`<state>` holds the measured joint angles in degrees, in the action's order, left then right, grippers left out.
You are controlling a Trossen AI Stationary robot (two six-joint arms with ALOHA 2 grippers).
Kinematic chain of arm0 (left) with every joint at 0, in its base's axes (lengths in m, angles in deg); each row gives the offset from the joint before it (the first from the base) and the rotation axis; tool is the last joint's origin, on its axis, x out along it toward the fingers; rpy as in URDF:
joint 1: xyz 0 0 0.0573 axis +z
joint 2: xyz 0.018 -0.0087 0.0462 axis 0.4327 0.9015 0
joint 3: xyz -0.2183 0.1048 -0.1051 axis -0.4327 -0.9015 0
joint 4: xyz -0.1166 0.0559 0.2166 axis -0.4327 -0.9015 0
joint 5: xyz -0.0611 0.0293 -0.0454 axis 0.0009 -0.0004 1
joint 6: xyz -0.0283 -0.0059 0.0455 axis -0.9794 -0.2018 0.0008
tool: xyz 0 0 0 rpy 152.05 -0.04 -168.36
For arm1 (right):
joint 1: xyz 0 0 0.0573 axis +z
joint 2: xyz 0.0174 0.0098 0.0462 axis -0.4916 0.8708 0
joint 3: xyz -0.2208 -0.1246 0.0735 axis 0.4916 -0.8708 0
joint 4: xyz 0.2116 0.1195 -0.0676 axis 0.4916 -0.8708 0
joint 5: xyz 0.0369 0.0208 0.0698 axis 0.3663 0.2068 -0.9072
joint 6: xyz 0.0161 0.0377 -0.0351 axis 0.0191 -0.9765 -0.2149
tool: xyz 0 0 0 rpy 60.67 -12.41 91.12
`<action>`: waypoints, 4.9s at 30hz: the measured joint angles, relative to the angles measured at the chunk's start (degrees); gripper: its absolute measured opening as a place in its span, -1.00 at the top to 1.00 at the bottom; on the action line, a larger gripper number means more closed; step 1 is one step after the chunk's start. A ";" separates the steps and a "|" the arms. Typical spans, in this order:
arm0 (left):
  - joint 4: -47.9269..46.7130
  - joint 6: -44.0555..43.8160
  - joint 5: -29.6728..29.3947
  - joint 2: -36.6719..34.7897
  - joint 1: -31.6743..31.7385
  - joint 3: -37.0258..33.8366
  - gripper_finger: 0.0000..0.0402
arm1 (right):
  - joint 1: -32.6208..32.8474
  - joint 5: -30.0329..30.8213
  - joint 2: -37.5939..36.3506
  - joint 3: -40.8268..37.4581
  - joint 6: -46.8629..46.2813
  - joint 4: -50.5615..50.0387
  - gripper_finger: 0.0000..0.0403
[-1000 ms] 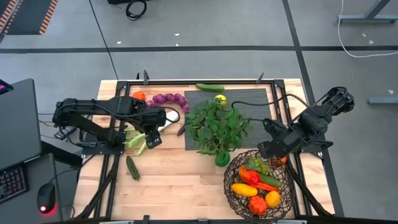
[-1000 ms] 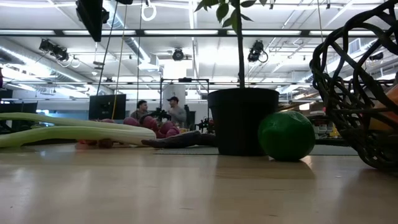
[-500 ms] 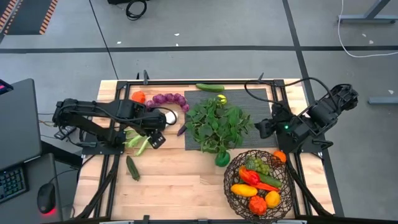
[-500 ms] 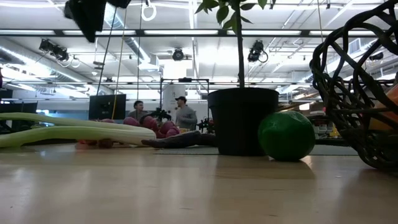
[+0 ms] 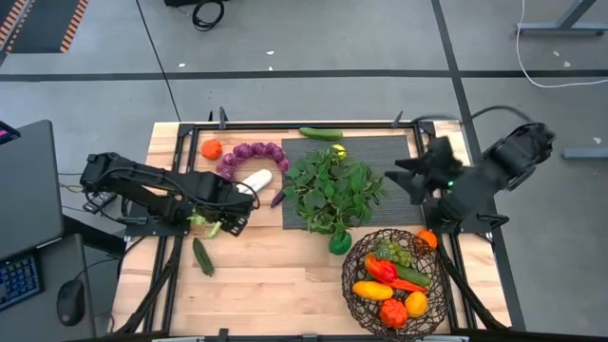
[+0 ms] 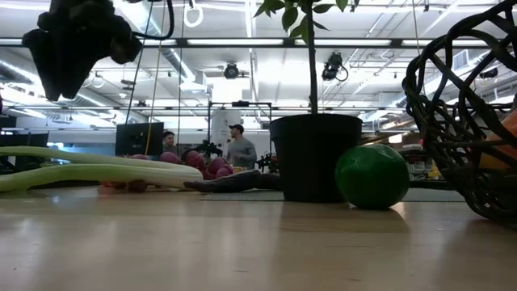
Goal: Build produce basket
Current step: Put the green celery into the brown wire basket
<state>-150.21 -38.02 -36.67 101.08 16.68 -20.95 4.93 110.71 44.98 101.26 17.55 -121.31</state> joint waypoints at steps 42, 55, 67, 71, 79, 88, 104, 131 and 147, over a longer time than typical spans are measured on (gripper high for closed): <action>16.98 56.57 3.34 26.15 30.99 -1.15 -0.73 | -10.08 2.03 -3.39 0.04 10.36 12.20 -0.62; 10.28 52.55 3.23 23.66 31.23 -1.17 0.33 | -11.18 1.56 -2.76 0.00 13.29 12.17 -0.62; 3.82 40.23 11.06 6.81 25.47 -1.17 0.74 | -11.34 1.54 -4.15 0.00 17.70 11.88 -0.62; 5.75 31.39 13.91 1.82 19.05 -1.17 0.70 | -11.32 2.93 -5.20 0.00 17.98 12.39 -0.62; 25.89 9.88 16.51 -1.79 0.98 -1.15 0.73 | -11.32 -2.77 -5.49 0.00 19.36 14.19 -0.62; 55.17 -5.26 7.58 -0.77 -12.66 -1.09 0.73 | -9.91 -17.61 -4.15 0.00 32.04 26.57 -0.62; 65.18 19.00 -17.99 -0.70 -25.76 4.22 0.73 | 1.18 -24.99 6.70 0.00 35.09 39.98 -0.62; 77.56 31.77 -23.48 2.62 -25.81 9.41 0.73 | -1.16 -12.07 29.83 0.00 44.45 81.98 -0.71; 84.81 38.09 -23.47 4.94 -25.06 9.41 0.73 | -4.52 -18.47 29.81 0.00 42.07 79.51 -0.74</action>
<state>-65.41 0.06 -60.14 106.02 -8.38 -11.55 0.40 92.24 74.79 101.26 59.62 -41.80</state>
